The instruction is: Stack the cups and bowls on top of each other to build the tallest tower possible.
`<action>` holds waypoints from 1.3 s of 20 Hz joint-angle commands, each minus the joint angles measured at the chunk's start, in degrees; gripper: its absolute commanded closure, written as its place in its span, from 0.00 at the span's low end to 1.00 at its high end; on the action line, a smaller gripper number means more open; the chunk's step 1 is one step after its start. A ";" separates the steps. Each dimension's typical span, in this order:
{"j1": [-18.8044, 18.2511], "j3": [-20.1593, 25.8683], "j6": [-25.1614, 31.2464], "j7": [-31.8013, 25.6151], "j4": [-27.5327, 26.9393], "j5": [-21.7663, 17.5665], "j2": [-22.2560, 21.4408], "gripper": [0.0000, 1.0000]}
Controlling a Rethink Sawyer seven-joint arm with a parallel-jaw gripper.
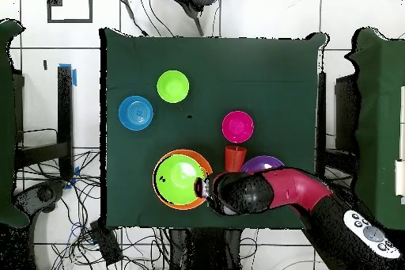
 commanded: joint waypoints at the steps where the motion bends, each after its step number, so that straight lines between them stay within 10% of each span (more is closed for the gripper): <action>1: 1.14 -0.08 -1.82 -5.30 1.34 -5.77 1.57 1.00; 26: 4.52 -5.33 1.17 -3.04 -0.32 -13.54 1.99 1.00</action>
